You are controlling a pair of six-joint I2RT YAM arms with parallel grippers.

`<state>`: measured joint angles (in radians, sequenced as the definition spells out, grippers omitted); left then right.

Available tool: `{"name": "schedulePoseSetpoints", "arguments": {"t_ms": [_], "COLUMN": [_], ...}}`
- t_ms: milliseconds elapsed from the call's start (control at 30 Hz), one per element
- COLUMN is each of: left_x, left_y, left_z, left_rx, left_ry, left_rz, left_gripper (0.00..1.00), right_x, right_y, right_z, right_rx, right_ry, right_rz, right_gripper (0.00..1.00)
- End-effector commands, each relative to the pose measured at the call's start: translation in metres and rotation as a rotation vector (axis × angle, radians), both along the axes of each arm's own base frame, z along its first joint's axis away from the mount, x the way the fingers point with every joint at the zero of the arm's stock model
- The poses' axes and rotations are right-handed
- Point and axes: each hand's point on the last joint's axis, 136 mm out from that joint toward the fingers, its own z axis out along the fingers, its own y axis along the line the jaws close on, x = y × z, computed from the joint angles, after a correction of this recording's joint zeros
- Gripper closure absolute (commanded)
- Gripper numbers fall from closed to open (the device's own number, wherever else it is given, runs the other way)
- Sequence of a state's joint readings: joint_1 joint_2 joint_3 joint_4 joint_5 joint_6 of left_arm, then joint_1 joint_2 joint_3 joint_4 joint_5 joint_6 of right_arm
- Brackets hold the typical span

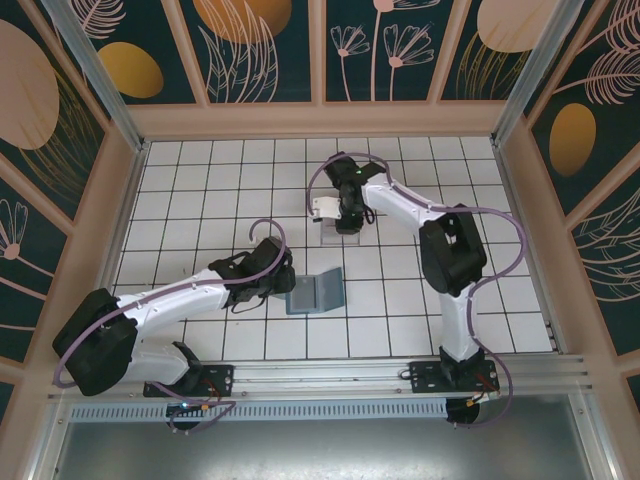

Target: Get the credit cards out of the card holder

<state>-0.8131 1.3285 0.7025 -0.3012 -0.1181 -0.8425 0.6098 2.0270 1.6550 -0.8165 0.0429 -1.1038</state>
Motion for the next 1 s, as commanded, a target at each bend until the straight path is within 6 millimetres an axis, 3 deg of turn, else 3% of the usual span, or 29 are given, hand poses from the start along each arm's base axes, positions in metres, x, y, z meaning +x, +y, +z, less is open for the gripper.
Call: {"name": "schedulePoseSetpoints", "arguments": {"t_ms": [0,300,433,600,867,967], "left_x": [0.002,0.004,0.005,0.012,0.042,0.054], "left_y": [0.004,0.005,0.008,0.012,0.020,0.019], "left_z": [-0.003,0.002,0.002,0.001,0.011,0.020], "left_rx": [0.007,0.008,0.008,-0.023,-0.067,-0.076], "left_ry": [-0.001,-0.011,-0.016,-0.013,-0.060,-0.092], "left_rz": [0.022,0.031,0.041,0.074,0.123,0.125], "left_gripper": [0.64,0.64,0.64,0.65,0.64,0.65], "right_x": [0.018,0.029,0.028,0.026,0.008,-0.006], "right_y": [-0.004,-0.002,0.006,0.019,0.031,0.036], "right_z": [0.032,0.053,0.067,0.084,0.123,0.123], "right_rx": [-0.008,0.034,0.132,0.324,0.679,0.732], "right_ry": [-0.177,-0.276,-0.266,-0.200,-0.013,0.123], "right_rz": [0.007,-0.042,-0.134,-0.363,-0.800,-0.929], "right_gripper": [0.63,0.61,0.62,0.63,0.67,0.75]}}
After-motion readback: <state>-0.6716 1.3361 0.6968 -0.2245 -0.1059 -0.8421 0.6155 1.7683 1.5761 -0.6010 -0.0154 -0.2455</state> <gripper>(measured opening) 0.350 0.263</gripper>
